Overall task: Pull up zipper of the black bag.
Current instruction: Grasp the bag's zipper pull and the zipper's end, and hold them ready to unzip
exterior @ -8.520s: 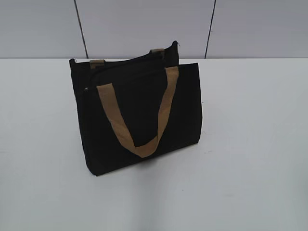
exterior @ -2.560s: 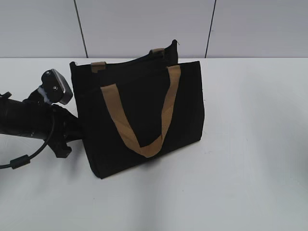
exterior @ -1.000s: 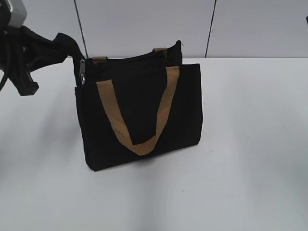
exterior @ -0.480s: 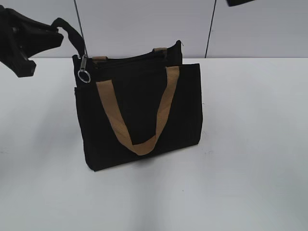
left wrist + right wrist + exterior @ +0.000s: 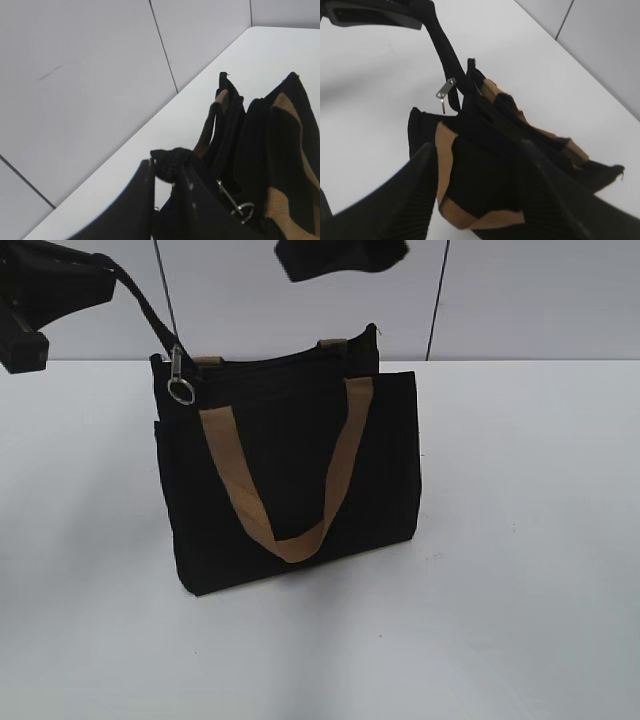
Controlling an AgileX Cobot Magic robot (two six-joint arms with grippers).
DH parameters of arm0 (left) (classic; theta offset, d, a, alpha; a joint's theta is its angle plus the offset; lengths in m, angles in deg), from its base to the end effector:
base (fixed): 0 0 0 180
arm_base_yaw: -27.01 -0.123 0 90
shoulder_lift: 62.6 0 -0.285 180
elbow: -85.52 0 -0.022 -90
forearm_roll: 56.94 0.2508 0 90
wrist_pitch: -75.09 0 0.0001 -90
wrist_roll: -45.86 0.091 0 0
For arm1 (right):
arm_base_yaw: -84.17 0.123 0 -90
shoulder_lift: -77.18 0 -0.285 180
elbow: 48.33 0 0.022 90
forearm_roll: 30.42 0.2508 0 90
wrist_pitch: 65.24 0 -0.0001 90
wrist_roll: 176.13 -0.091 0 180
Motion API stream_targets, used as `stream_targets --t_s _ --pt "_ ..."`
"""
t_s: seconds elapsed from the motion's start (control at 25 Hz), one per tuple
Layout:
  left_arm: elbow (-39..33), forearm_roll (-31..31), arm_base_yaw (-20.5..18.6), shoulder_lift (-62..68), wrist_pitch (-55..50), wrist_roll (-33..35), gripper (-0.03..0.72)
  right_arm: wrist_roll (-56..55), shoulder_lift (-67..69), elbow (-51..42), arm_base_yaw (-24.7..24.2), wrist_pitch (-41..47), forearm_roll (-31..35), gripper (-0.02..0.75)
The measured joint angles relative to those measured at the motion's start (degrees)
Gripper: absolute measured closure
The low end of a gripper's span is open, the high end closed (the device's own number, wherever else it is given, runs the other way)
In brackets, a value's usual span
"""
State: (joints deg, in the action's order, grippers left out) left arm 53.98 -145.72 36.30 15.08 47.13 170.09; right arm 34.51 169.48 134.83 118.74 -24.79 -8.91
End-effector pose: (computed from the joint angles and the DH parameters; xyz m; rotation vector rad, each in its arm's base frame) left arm 0.2485 -0.0840 0.3123 1.0055 1.5868 -0.1527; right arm 0.2610 0.2062 0.3796 -1.0418 1.9878 0.4635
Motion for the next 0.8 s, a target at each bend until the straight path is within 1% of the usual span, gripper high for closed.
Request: stream_targets --t_s 0.2,0.32,0.48,0.56,0.8 --pt "0.0 -0.3 0.0 -0.1 -1.8 -0.2 0.612 5.3 5.1 0.0 3.8 -7.3 0.0 0.340" --pt "0.0 -2.2 0.0 -0.1 -1.8 -0.3 0.612 8.2 7.8 0.0 5.4 -10.2 0.0 0.341" --pt "-0.1 -5.2 0.0 -0.1 -1.8 -0.8 0.612 8.2 10.0 0.0 5.7 -11.5 0.3 0.354" --pt "-0.2 -6.4 0.0 -0.1 -1.8 -2.2 0.612 7.5 10.3 0.0 5.7 -11.7 0.5 0.369" --pt "-0.3 -7.1 0.0 -0.1 -1.8 -7.4 0.612 8.4 11.1 0.0 5.7 -12.0 0.5 0.389"
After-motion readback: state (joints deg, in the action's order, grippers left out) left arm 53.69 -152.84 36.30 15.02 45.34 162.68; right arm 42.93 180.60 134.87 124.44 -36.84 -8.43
